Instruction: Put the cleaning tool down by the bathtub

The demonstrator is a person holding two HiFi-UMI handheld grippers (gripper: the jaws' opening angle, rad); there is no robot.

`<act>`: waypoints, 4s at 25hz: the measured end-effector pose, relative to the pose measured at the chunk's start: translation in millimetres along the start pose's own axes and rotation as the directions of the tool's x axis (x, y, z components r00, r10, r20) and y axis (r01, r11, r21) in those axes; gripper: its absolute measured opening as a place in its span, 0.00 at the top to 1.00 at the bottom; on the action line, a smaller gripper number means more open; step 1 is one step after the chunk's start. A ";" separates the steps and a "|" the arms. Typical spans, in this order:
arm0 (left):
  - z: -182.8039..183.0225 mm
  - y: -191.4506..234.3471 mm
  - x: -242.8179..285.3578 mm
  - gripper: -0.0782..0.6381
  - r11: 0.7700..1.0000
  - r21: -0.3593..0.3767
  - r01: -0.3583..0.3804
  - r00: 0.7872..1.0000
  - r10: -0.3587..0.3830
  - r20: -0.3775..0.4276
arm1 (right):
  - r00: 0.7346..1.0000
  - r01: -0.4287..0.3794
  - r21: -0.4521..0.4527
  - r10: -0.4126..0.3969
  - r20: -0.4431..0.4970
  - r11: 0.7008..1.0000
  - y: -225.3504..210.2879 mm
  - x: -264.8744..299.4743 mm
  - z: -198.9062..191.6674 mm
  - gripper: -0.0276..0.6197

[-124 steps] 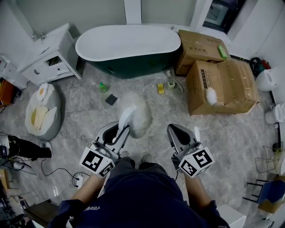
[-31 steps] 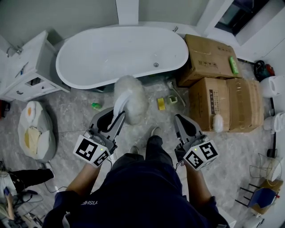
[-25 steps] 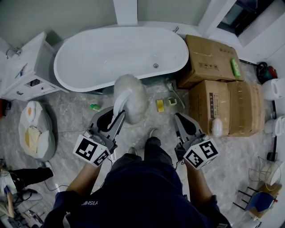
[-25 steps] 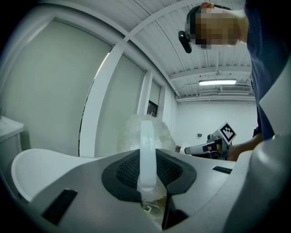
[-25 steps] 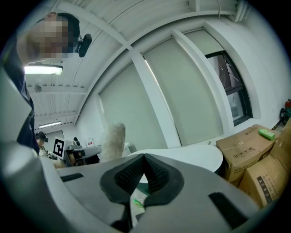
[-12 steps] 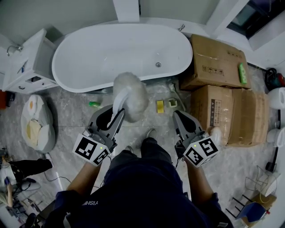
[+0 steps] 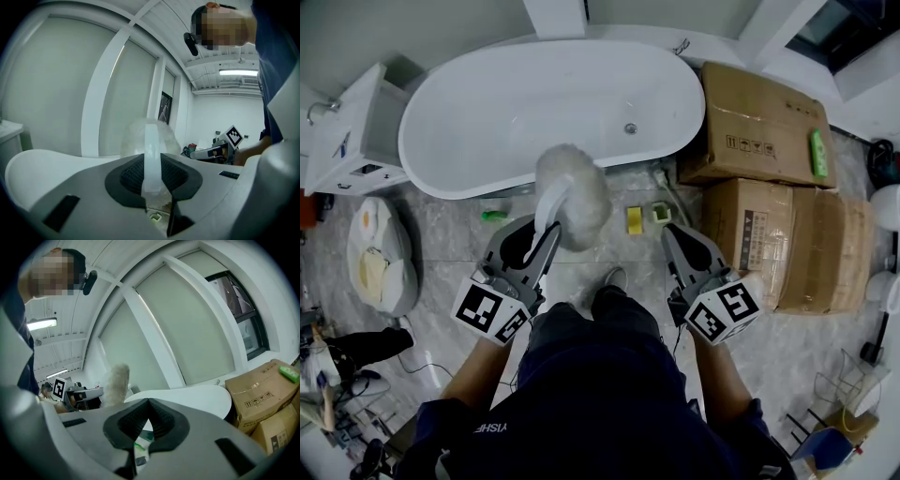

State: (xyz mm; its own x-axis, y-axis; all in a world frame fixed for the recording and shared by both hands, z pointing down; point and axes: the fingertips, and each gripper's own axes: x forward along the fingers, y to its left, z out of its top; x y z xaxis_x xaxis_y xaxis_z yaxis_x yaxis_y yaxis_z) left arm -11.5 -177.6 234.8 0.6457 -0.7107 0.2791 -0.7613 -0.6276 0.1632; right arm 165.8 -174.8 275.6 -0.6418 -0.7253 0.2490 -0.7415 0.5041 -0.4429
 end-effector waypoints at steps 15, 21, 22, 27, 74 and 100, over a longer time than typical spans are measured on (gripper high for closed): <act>-41.6 14.2 59.9 0.75 0.998 -0.017 0.055 0.992 -0.056 -0.109 | 0.997 0.063 0.013 -0.062 -0.053 0.998 -55.2 32.4 -30.4 0.95; -79.9 27.6 74.1 0.75 0.995 -0.022 0.102 0.978 -0.104 -0.182 | 0.991 0.122 0.050 -0.119 -0.063 0.991 -68.4 42.7 -61.2 0.95; -86.4 31.2 75.5 0.75 0.994 -0.021 0.109 0.974 -0.111 -0.196 | 0.989 0.134 0.058 -0.130 -0.064 0.989 -70.0 44.6 -66.9 0.95; -114.0 45.9 75.8 0.75 0.987 -0.011 0.162 0.956 -0.159 -0.247 | 0.978 0.206 0.098 -0.200 -0.067 0.974 -72.8 49.6 -97.3 0.95; -616.2 128.8 253.4 0.75 0.972 -0.114 0.205 0.767 -0.233 -0.598 | 0.913 0.407 0.104 -0.406 -0.034 0.907 -269.0 128.1 -453.3 0.95; -815.9 151.9 321.4 0.75 0.993 -0.114 0.028 0.672 -0.103 -0.733 | 0.927 0.374 0.083 -0.374 -0.008 0.924 -354.3 164.0 -562.0 0.95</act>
State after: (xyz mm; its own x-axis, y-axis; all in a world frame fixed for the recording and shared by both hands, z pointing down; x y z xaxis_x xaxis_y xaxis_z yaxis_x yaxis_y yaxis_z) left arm 32.1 -242.0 1121.3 0.4693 -0.1801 0.8645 -0.7446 -0.6070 0.2777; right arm 213.2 -208.9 957.4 -0.3190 -0.8576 0.4034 -0.9086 0.1556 -0.3877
